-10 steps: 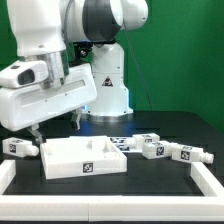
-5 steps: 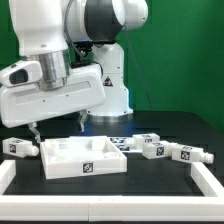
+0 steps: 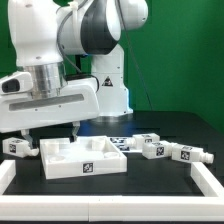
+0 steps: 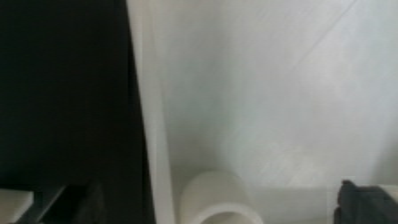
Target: Assemble one leg
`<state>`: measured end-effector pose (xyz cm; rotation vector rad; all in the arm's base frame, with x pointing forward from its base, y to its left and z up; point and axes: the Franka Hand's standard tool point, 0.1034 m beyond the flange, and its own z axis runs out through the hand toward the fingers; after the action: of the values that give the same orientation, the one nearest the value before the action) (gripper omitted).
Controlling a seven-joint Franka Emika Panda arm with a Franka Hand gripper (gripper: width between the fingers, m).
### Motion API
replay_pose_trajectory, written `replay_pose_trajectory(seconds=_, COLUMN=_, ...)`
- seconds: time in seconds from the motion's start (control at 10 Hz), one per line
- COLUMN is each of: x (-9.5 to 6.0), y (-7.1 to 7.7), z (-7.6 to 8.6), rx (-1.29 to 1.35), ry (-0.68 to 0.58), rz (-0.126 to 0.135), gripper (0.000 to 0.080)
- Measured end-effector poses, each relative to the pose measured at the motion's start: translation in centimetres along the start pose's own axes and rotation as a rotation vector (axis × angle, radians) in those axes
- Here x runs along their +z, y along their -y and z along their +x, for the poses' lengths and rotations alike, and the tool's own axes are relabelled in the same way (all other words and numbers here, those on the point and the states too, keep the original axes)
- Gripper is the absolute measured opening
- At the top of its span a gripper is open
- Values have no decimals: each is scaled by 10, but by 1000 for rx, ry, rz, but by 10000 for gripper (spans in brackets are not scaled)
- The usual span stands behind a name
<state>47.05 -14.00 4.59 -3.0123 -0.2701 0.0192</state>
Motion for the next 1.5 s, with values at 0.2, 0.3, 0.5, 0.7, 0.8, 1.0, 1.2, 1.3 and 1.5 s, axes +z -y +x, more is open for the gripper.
replay_pose_trajectory(seconds=0.2, x=17, y=-18, z=-7, rx=-32, ry=-7, rz=-25, gripper=649)
replay_pose_trajectory(seconds=0.3, x=28, y=-23, z=-10, rx=-16, ry=-5, rz=-31, gripper=649)
replay_pose_trajectory(seconds=0.5, x=32, y=-23, z=-8, rx=-14, ry=-11, rz=-38, gripper=649)
replay_pose_trajectory(seconds=0.7, x=33, y=-23, z=-9, rx=-14, ry=-9, rz=-37, gripper=405)
replay_pose_trajectory(seconds=0.8, x=33, y=-23, z=-9, rx=-14, ry=-9, rz=-37, gripper=405)
replay_pose_trajectory(seconds=1.0, x=33, y=-23, z=-9, rx=-14, ry=-9, rz=-37, gripper=217)
replay_pose_trajectory(seconds=1.2, x=30, y=-11, z=4, rx=194, ry=-23, rz=-31, gripper=54)
replay_pose_trajectory(seconds=1.3, x=29, y=-3, z=10, rx=295, ry=-9, rz=-9, gripper=54)
replay_pose_trajectory(seconds=1.5, x=27, y=-8, z=21, rx=321, ry=-4, rz=4, gripper=54)
